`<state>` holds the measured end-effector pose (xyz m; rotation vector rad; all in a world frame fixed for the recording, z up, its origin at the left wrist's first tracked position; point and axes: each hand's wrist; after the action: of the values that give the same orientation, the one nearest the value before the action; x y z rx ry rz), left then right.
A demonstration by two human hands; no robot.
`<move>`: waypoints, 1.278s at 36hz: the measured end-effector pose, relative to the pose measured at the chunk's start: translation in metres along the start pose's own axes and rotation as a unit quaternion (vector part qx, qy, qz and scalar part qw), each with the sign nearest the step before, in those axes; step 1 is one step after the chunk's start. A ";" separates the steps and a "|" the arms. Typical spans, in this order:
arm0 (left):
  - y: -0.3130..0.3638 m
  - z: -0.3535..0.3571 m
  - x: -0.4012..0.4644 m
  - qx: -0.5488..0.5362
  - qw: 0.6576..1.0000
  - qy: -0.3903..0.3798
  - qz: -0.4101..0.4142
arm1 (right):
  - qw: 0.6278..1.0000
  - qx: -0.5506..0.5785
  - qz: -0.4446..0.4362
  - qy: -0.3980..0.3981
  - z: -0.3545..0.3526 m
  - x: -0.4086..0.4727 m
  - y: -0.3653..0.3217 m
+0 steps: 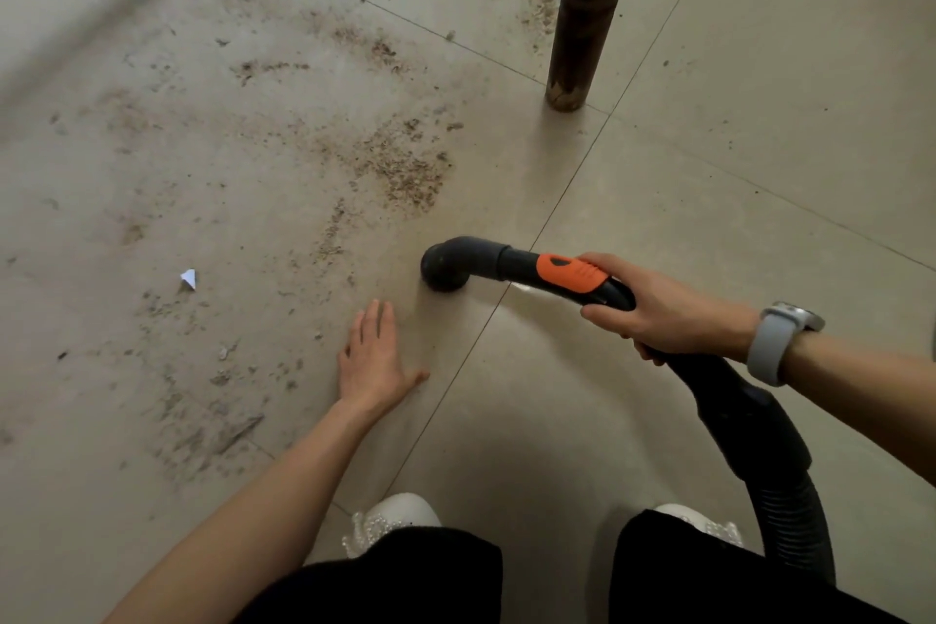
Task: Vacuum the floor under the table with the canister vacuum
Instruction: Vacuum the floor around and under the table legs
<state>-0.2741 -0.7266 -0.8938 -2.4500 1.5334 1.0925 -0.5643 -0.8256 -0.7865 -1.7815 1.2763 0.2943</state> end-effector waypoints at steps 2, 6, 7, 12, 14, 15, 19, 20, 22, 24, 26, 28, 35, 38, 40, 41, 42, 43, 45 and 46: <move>-0.009 -0.002 -0.001 -0.032 0.999 0.025 -0.009 | 0.999 -0.022 -0.014 -0.021 0.010 -0.003 -0.005; -0.028 -0.009 -0.007 -0.033 0.996 0.060 -0.048 | 0.998 -0.041 -0.028 -0.041 0.025 -0.008 -0.010; -0.032 -0.010 -0.008 -0.032 0.995 0.064 -0.063 | 0.997 -0.049 -0.032 -0.049 0.028 -0.010 -0.011; -0.040 -0.012 -0.014 -0.071 0.988 0.080 -0.116 | 0.990 -0.091 -0.063 -0.084 0.047 -0.011 -0.022; -0.039 -0.012 -0.016 -0.094 0.982 0.095 -0.132 | 0.986 -0.103 -0.082 -0.100 0.054 -0.010 -0.030; -0.039 -0.012 -0.016 -0.107 0.979 0.102 -0.142 | 0.984 -0.111 -0.089 -0.104 0.055 -0.008 -0.032; -0.039 -0.013 -0.019 -0.134 0.971 0.117 -0.161 | 0.990 -0.101 -0.073 -0.066 0.041 0.005 -0.030; -0.039 -0.014 -0.019 -0.134 0.971 0.113 -0.163 | 0.993 -0.094 -0.062 -0.039 0.033 0.010 -0.026; -0.038 -0.014 -0.020 -0.131 0.972 0.108 -0.163 | 0.997 -0.068 -0.035 0.018 0.015 0.021 -0.022; -0.037 -0.015 -0.020 -0.131 0.973 0.101 -0.162 | 0.996 -0.054 -0.015 0.062 -0.002 0.029 -0.020; -0.035 -0.016 -0.020 -0.131 0.974 0.092 -0.159 | 0.995 -0.057 -0.003 0.078 -0.015 0.036 -0.021; -0.032 -0.018 -0.019 -0.132 0.976 0.076 -0.158 | 0.994 -0.063 0.009 0.089 -0.026 0.044 -0.026; -0.012 -0.035 -0.008 -0.151 0.974 0.053 -0.159 | 0.987 -0.075 0.055 0.129 -0.066 0.081 -0.055; -0.002 -0.047 -0.001 -0.161 0.977 0.046 -0.132 | 0.987 -0.087 0.040 0.132 -0.077 0.091 -0.066; 0.005 -0.056 -0.002 -0.181 0.975 0.041 -0.124 | 0.988 -0.087 0.035 0.125 -0.080 0.096 -0.075; 0.009 -0.060 -0.005 -0.191 0.974 0.036 -0.116 | 0.989 -0.084 0.034 0.119 -0.081 0.097 -0.080; 0.013 -0.065 -0.007 -0.197 0.975 0.030 -0.101 | 0.990 -0.080 0.035 0.110 -0.081 0.097 -0.083; 0.018 -0.070 -0.009 -0.203 0.975 0.024 -0.082 | 0.991 -0.076 0.038 0.099 -0.081 0.097 -0.084; 0.027 -0.080 -0.011 -0.223 0.973 0.014 -0.056 | 0.994 -0.070 0.036 0.075 -0.077 0.090 -0.087; 0.032 -0.084 -0.012 -0.237 0.970 0.012 -0.051 | 0.995 -0.072 0.030 0.068 -0.073 0.085 -0.088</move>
<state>-0.2578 -0.7666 -0.8142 -2.8038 1.2438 1.5653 -0.4733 -0.9303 -0.7524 -1.9153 1.4373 0.3108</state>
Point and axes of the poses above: each hand's wrist, its own x-axis towards the middle knuckle, its own z-axis out of the palm, y = z × x, and after that the axes turned 13 degrees about -x, right-handed
